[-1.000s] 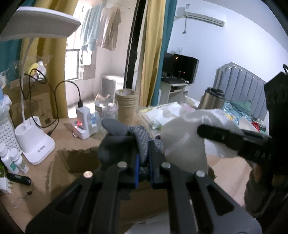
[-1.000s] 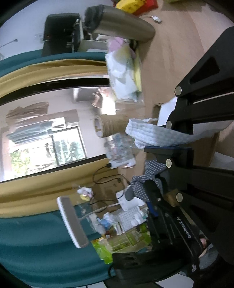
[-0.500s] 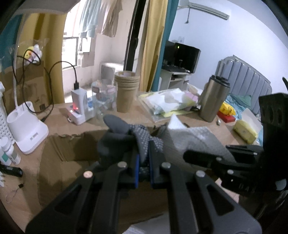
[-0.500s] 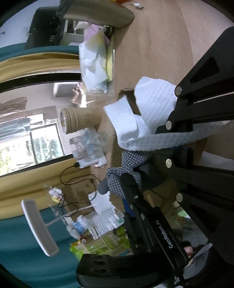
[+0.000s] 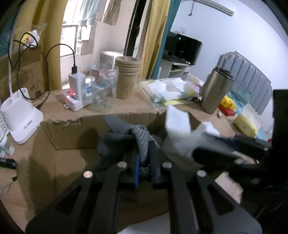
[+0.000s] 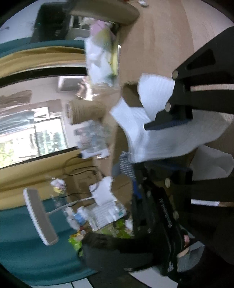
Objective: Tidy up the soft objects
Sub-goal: 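Lower the cloth into the box and open the right tool while the left tool lowers the glove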
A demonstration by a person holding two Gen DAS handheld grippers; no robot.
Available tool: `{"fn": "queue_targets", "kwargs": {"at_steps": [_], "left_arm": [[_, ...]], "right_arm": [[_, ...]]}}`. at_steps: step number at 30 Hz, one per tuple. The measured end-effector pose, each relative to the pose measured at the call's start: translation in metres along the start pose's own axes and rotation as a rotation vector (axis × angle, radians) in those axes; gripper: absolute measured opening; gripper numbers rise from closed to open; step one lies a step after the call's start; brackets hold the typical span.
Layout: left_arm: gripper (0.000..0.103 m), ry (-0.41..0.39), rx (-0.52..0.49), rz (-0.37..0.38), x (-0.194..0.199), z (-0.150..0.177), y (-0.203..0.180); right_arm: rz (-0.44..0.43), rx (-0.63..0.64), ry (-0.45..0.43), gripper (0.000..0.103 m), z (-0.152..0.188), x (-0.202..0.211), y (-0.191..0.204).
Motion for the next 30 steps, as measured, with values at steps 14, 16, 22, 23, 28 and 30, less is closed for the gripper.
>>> {"fn": "queue_targets", "kwargs": {"at_steps": [14, 16, 22, 23, 28, 30], "left_arm": [[0.013, 0.032, -0.017, 0.036, -0.003, 0.003, -0.004], [0.013, 0.036, -0.013, 0.038, -0.003, 0.003, -0.004], [0.016, 0.030, -0.018, 0.032, 0.000, 0.002, -0.005], [0.018, 0.023, -0.018, 0.030, 0.003, 0.001, -0.005], [0.024, -0.023, -0.013, 0.019, 0.018, -0.006, -0.003], [0.024, -0.029, -0.013, 0.013, 0.023, -0.007, -0.003]], "right_arm": [[0.233, 0.091, 0.008, 0.049, 0.006, -0.005, -0.037], [0.254, 0.126, 0.009, 0.051, 0.007, -0.008, -0.034], [0.271, 0.148, 0.021, 0.056, 0.008, -0.011, -0.031], [0.269, 0.146, 0.021, 0.058, 0.009, -0.011, -0.030], [0.272, 0.128, -0.029, 0.066, 0.002, 0.002, -0.027], [0.276, 0.114, -0.069, 0.068, -0.003, 0.014, -0.027]]}}
Point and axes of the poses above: each gripper's, at about its wrist camera, not at the fingertips, and x roughly against the way its jaws point, y to its left, z to its underside, the point moved 7 cm from there along -x, roughly the way its jaws point, and after that the axes turned 3 degrees about -z, right-handed, at the moved point
